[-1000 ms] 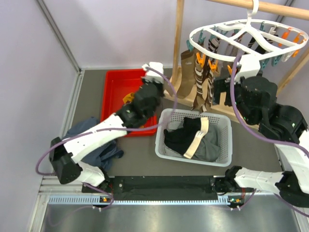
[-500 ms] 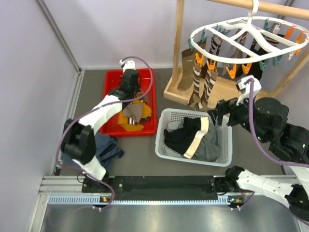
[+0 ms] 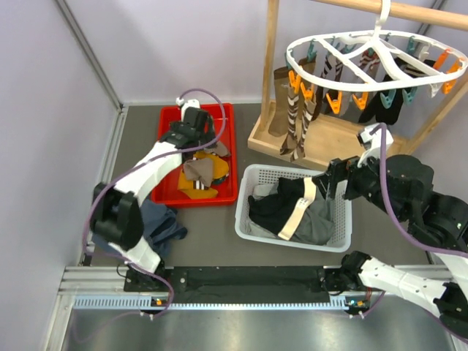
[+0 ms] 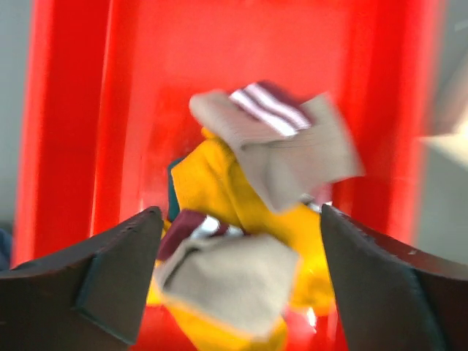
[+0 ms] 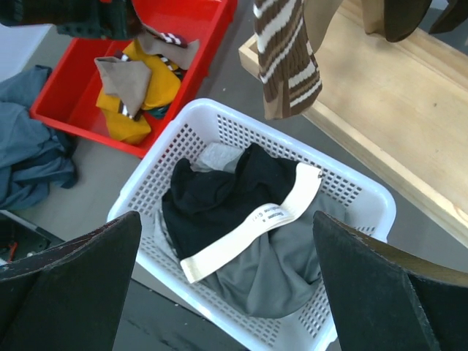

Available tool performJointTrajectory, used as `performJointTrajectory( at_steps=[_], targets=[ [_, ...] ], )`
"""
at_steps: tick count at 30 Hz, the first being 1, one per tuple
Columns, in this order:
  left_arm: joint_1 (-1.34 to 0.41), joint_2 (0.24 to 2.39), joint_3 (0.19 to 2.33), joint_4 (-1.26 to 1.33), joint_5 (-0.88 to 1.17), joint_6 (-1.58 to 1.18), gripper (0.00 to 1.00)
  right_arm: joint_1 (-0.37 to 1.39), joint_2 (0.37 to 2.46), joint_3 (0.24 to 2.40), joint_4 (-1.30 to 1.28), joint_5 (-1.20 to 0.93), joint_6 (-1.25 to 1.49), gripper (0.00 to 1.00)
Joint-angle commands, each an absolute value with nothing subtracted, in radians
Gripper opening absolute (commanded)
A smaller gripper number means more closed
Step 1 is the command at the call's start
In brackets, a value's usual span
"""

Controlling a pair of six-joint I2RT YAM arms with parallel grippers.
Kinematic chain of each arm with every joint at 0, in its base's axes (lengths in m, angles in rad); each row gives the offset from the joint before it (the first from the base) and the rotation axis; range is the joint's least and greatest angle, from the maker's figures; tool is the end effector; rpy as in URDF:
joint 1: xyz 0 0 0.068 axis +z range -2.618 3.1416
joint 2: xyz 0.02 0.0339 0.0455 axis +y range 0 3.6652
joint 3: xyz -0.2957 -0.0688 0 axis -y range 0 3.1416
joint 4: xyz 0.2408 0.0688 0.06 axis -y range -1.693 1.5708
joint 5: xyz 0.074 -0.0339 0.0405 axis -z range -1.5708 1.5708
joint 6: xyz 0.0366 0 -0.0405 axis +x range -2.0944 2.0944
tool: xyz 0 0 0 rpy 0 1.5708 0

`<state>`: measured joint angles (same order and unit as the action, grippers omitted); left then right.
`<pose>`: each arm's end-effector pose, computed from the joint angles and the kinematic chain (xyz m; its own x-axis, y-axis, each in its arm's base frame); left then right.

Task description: Remove the socks clipped to the hanger

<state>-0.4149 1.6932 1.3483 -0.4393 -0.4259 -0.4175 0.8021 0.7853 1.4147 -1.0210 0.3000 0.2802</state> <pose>0.3529 -0.1389 0.3062 -0.6311 -0.1255 -0.7655 -0.1712 0.9850 -0.0203 0.0571 0.0435 0.4712 -0.3924 -0.0257 -0.9194 -0.4041 0.9028 0.1472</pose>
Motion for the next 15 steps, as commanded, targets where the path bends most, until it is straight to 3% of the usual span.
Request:
performJointTrajectory(
  at_steps=[1, 5, 15],
  targets=[
    [-0.416, 1.447, 1.413, -0.414, -0.195, -0.336, 0.97, 0.795, 0.743, 1.422, -0.993, 0.273, 0.318, 0.99],
    [-0.417, 1.236, 1.33, -0.313, 0.065, -0.313, 0.99, 0.795, 0.73, 1.439, -0.985, 0.308, 0.328, 0.99],
    [-0.417, 0.905, 1.152, -0.155, 0.403, -0.451, 0.99, 0.795, 0.62, 1.433, -0.899, 0.279, 0.36, 0.99]
  ],
)
